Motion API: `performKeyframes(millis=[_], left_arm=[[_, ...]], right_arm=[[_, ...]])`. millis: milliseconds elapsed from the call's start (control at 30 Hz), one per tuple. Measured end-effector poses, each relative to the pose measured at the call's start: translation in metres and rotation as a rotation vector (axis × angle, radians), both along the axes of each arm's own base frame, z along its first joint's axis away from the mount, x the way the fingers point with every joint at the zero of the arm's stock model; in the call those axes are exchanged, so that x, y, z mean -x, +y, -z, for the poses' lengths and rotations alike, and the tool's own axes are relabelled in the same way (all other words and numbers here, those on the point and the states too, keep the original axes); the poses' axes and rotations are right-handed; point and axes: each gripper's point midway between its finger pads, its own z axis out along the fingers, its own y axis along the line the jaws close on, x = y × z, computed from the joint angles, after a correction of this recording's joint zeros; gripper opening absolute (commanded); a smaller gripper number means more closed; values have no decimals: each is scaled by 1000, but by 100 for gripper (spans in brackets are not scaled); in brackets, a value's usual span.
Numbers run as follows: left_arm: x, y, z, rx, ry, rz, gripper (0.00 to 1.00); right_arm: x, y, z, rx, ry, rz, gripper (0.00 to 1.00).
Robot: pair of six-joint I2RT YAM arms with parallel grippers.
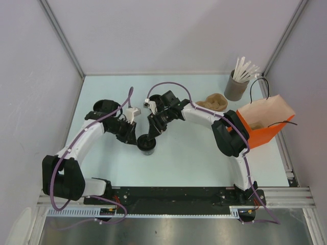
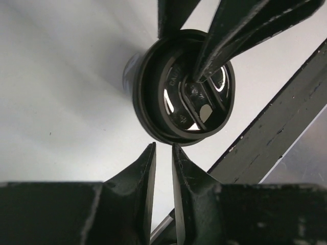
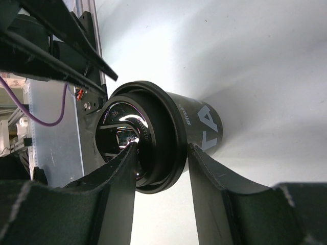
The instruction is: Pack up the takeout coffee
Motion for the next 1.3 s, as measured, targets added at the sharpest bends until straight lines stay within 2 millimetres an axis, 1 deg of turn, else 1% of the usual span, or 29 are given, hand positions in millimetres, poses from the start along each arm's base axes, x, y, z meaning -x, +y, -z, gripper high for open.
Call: performKeyframes(millis=[100, 233, 367, 600, 800, 967, 1133, 1300], left_arm=[[-4, 6, -1, 4, -6, -20, 25], [-5, 9, 1, 7, -10, -29, 29], [-3, 7, 4, 18, 5, -25, 31], [-5, 4, 6, 33, 11, -22, 31], [-6, 3, 7, 47, 26, -28, 30], [-5, 2, 8, 65, 55, -39, 23], [-3, 1, 11, 67, 79, -42, 21], [-2, 1, 15, 64, 97, -45, 23]], right_arm=[[0, 0, 0, 0, 0, 0, 45], [0, 0, 0, 0, -1, 0, 45], [0, 0, 0, 1, -2, 1, 45], [0, 0, 0, 2, -3, 1, 45], [0, 0, 0, 5, -8, 4, 45], [0, 0, 0, 6, -9, 5, 45], [0, 1, 1, 8, -10, 4, 45], [1, 1, 0, 8, -12, 3, 45]])
